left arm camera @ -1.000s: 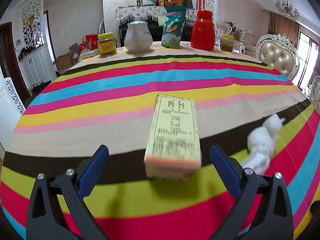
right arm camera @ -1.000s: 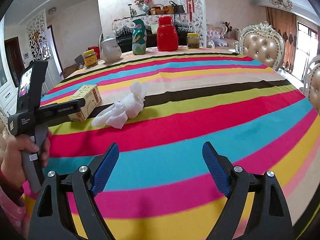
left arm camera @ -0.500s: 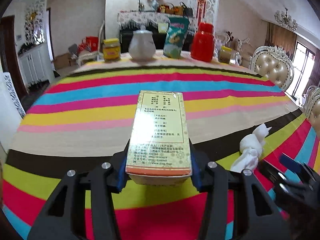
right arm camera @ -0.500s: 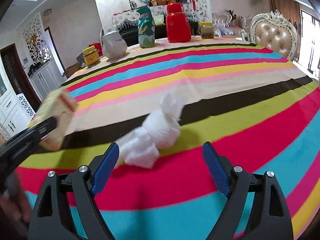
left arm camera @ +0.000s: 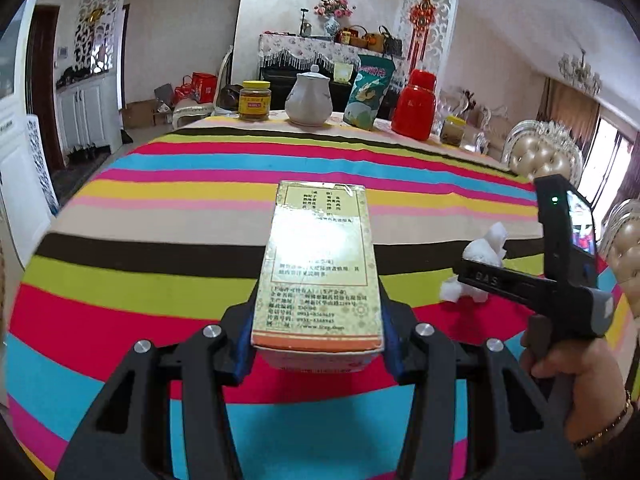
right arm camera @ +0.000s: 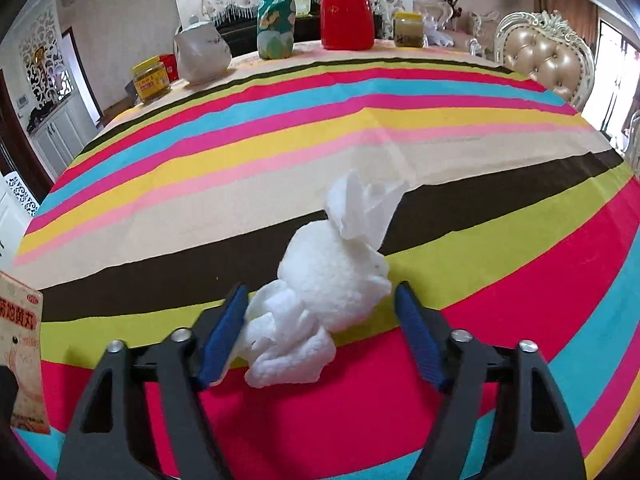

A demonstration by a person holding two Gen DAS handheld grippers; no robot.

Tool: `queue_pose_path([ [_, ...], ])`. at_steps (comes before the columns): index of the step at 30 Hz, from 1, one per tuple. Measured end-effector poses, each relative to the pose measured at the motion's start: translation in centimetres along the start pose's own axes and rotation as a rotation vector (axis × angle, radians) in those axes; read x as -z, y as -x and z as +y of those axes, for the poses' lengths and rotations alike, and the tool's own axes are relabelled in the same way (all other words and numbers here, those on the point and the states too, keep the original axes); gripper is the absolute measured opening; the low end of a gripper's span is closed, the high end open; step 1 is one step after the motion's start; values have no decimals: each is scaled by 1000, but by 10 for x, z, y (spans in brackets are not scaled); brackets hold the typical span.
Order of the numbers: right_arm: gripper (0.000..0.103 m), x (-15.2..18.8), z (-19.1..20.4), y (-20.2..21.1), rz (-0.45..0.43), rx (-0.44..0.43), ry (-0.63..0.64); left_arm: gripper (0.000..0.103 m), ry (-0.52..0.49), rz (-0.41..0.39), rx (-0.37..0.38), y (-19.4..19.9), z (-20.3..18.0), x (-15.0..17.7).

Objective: Collect trash
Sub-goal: 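Grasp the white tissue with the right gripper, then carry the cardboard box and tissue toward the pink bin with both grippers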

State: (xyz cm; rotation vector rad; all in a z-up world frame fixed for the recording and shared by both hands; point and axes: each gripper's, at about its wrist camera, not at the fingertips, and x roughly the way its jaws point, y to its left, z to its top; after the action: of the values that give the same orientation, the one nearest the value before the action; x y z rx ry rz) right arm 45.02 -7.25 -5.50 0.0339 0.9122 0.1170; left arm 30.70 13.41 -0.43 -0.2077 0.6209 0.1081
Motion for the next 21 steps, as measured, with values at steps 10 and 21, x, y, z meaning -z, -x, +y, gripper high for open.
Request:
queue_pose_path([
  [10, 31, 2, -1, 5, -24, -50, -7, 48, -24, -24, 13, -1, 6, 1],
  [21, 31, 30, 5, 53, -89, -161, 81, 48, 42, 2, 43, -7, 18, 0],
])
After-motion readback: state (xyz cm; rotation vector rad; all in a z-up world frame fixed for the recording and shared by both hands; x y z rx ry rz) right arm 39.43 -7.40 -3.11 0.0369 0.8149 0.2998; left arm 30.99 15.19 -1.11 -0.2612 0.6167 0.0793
